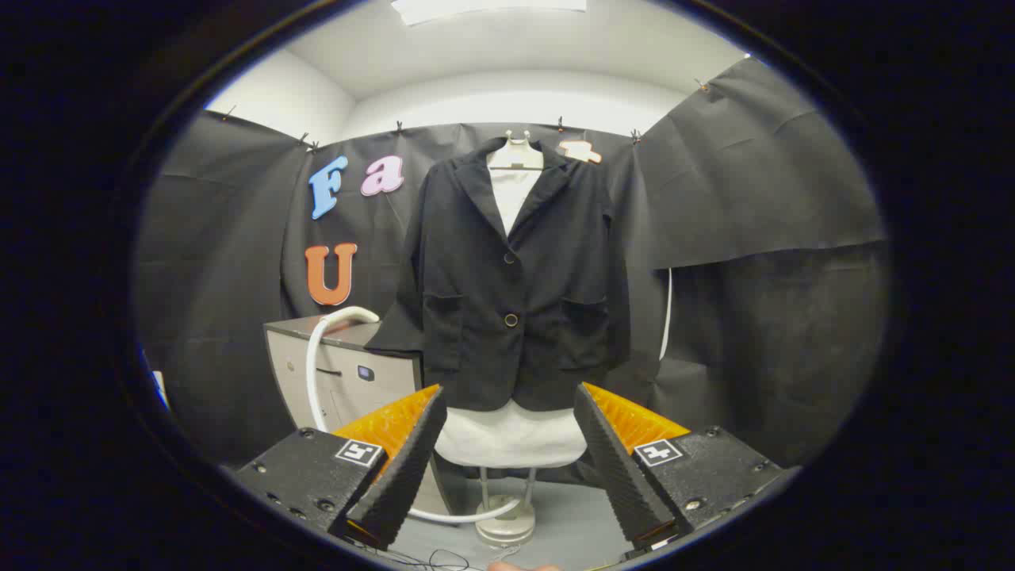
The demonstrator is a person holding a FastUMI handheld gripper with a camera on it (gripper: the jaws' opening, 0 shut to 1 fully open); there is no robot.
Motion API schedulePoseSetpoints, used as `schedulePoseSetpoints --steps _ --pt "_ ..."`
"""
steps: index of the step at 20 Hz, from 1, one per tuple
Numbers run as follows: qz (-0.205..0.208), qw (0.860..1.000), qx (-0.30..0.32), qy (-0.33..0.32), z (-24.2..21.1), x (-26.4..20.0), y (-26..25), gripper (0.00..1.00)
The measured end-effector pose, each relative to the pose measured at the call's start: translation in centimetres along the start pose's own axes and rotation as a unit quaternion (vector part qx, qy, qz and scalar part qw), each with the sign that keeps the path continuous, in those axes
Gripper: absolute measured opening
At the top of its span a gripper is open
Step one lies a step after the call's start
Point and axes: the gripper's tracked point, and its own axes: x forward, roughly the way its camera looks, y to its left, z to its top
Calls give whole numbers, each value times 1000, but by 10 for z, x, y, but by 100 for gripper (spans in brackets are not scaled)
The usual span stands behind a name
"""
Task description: Iron the clothes twice with a garment steamer, once on the left side and once on the right side.
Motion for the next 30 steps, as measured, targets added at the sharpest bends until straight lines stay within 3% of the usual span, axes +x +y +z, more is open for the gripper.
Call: schedulePoseSetpoints --steps 20,25,30 --pt "0 1000 -15 -7 8 -6 9 100" --pt "11 1000 -22 -9 22 12 49 100" --pt "43 999 -2 11 37 53 118 100"
